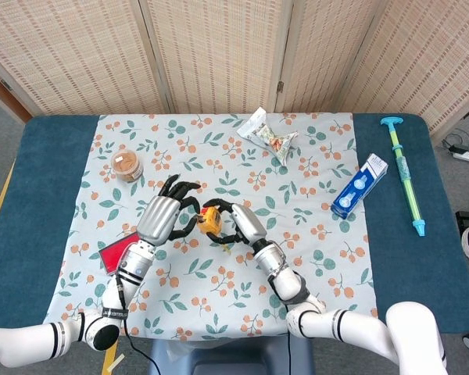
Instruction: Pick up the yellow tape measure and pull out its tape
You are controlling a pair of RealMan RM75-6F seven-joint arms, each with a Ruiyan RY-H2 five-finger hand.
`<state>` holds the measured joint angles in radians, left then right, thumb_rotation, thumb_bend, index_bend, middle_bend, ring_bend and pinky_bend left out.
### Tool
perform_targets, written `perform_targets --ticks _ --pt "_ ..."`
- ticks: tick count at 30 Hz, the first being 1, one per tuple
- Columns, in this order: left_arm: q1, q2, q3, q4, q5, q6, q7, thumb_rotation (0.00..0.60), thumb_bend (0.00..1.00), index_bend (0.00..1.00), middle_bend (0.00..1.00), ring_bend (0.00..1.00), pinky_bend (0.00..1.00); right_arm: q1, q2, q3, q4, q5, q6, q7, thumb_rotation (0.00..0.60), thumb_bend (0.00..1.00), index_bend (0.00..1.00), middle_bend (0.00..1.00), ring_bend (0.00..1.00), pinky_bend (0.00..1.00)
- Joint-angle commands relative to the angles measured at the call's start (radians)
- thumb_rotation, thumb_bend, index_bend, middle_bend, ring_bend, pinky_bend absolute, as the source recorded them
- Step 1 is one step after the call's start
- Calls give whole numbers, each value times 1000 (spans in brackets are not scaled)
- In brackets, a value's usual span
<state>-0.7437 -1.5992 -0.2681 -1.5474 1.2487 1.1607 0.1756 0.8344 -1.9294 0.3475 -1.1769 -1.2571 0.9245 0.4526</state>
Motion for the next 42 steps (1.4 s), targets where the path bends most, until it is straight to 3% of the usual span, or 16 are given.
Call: perform_targets --ticks 1,17,29,42 --pt "1 -2 0 5 0 1 -2 600 960 550 245 191 0 0 4 4 -5 9 -6 -7 600 465 573 505 440 241" --pt "28 6 -24 30 -2 42 -55 600 1000 560 262 201 0 -25 69 -12 -50 27 -18 -68 600 465 573 505 437 241" --pt "86 76 -71 20 -38 77 -182 600 1000 533 262 200 0 -115 252 -73 -186 38 -9 -146 600 466 573 505 439 241" --pt "137 116 -102 123 -24 101 -402 600 1000 494 262 198 0 -220 451 -152 -290 3 0 -114 600 465 573 505 440 241"
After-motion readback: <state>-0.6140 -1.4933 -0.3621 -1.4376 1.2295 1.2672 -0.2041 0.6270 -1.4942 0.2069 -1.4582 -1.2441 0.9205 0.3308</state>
